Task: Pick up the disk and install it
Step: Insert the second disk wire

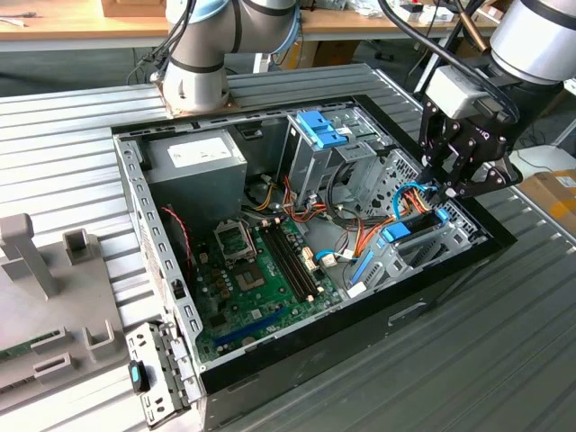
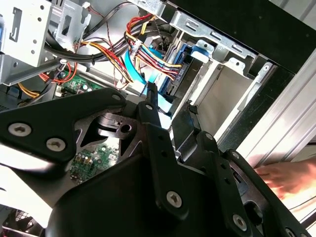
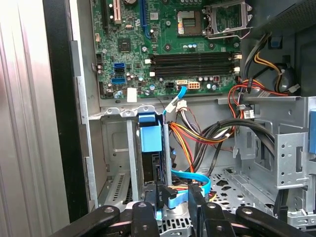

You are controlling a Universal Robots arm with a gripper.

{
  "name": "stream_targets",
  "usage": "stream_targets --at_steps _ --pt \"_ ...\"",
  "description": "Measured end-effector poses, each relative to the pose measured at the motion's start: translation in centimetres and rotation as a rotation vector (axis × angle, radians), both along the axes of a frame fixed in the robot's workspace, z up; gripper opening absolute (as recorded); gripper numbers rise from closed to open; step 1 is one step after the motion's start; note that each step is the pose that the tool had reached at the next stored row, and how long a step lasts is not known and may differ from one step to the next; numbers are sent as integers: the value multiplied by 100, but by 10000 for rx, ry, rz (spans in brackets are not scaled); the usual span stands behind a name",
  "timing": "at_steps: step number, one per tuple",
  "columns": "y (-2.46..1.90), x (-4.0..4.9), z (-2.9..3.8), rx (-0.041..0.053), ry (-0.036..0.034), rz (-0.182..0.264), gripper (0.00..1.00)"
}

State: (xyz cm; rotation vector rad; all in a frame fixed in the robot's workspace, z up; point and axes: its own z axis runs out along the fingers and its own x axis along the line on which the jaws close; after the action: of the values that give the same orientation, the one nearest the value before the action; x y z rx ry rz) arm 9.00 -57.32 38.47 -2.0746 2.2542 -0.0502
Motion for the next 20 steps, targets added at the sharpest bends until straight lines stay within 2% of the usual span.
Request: stream_targets --at_steps 20 --pt "0 0 0 0 0 96 38"
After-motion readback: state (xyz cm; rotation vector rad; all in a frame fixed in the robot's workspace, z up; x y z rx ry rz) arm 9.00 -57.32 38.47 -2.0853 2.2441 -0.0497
